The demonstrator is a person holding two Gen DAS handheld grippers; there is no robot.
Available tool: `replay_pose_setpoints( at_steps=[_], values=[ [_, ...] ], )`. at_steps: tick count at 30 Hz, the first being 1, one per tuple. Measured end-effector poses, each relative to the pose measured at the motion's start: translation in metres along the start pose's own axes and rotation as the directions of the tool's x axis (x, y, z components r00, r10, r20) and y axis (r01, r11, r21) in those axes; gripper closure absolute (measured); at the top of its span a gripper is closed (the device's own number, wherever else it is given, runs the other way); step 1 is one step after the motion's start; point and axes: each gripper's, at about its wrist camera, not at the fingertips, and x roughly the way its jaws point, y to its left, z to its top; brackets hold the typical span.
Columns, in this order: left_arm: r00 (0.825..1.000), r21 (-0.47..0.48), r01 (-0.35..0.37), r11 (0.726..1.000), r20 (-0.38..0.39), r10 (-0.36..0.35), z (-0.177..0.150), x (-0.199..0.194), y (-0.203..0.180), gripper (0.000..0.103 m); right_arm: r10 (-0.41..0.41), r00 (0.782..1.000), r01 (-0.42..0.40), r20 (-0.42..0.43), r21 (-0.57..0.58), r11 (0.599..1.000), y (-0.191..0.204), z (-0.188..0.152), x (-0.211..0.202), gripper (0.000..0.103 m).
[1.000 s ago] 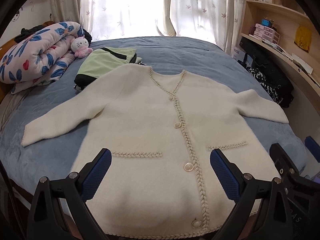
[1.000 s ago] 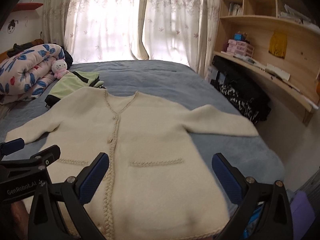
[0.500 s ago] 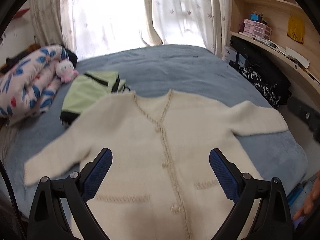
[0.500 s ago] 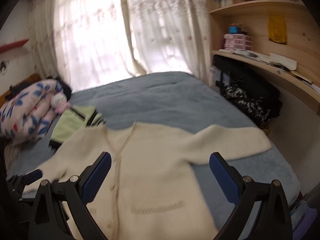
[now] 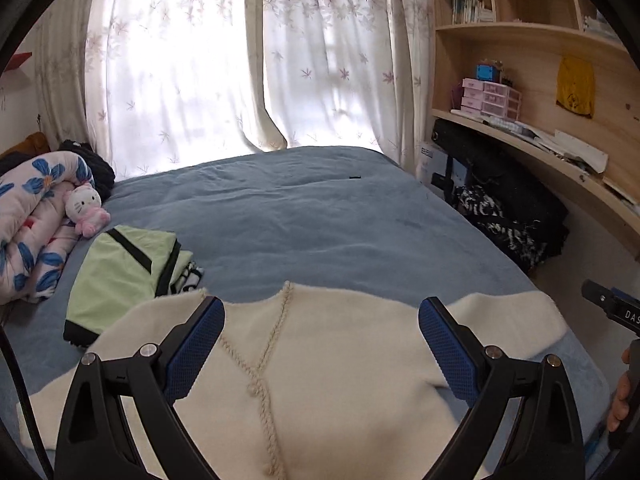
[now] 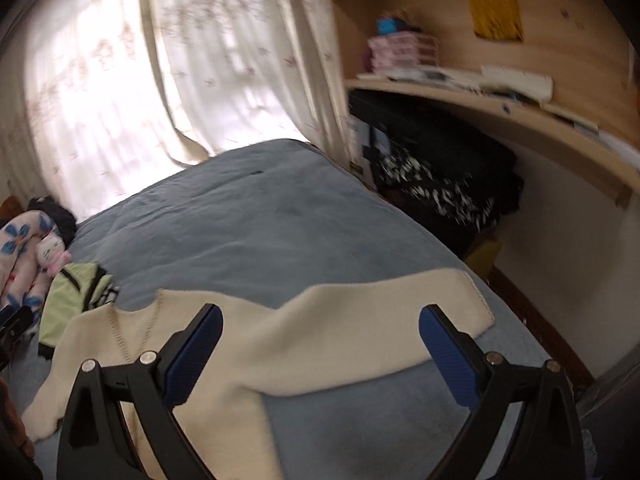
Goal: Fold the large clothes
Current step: 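Move the right gripper to the cardigan sleeve cuff and grasp it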
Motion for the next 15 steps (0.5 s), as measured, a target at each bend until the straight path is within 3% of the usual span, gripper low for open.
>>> replay_pose_setpoints(
  at_steps=[2, 5, 8, 9, 15],
  values=[
    [0.999, 0.014, -0.047, 0.999, -0.007, 0.047, 0.001, 0.029, -0.015, 0.006, -0.032, 0.997, 0.035, -0.070, 0.051, 0.998, -0.030, 0.002, 0.035, 0.004],
    [0.994, 0.004, -0.066, 0.998, -0.086, 0.066, -0.007, 0.079, -0.033, 0.006, -0.051, 0.986, 0.075, -0.160, 0.144, 0.987, -0.073, -0.006, 0.079, 0.004],
    [0.981, 0.003, -0.064, 0.998, -0.181, 0.063, -0.029, 0.132, -0.054, 0.006, -0.034, 0.974, 0.094, -0.222, 0.263, 0.960, -0.116, -0.022, 0.114, 0.006],
    [0.977, 0.007, -0.061, 0.998, -0.205, 0.061, -0.039, 0.149, -0.063, 0.006, -0.013, 0.970, 0.089, -0.244, 0.305, 0.948, -0.131, -0.029, 0.125, 0.011],
    [0.948, -0.007, -0.019, 1.000, -0.318, 0.016, -0.086, 0.209, -0.112, 0.006, 0.064, 0.945, 0.098, -0.321, 0.462, 0.881, -0.177, -0.065, 0.166, 0.021]
  ],
)
